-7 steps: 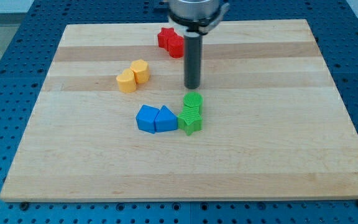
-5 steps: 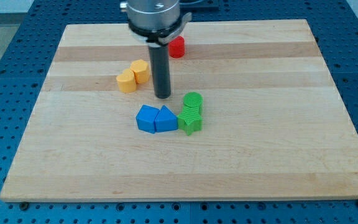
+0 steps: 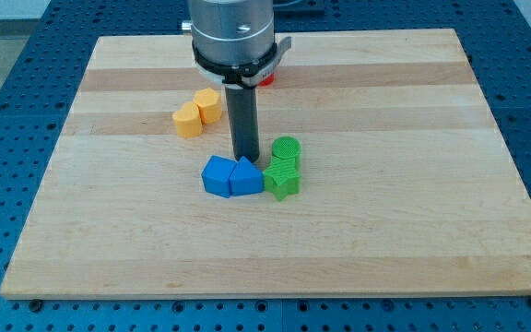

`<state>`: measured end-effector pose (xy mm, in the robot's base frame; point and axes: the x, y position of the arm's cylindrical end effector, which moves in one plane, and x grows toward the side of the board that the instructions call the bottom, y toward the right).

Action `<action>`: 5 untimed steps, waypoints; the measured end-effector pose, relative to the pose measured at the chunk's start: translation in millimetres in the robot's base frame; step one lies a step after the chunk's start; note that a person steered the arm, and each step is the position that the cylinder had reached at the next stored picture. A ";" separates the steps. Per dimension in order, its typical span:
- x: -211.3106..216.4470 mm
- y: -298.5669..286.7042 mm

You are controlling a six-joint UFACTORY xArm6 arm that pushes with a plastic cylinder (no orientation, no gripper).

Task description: Push the green circle to the right side of the green star

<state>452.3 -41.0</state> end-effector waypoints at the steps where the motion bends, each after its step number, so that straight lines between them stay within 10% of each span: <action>1: 0.7 9.0; 5: -15.0 48.0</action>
<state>437.2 7.0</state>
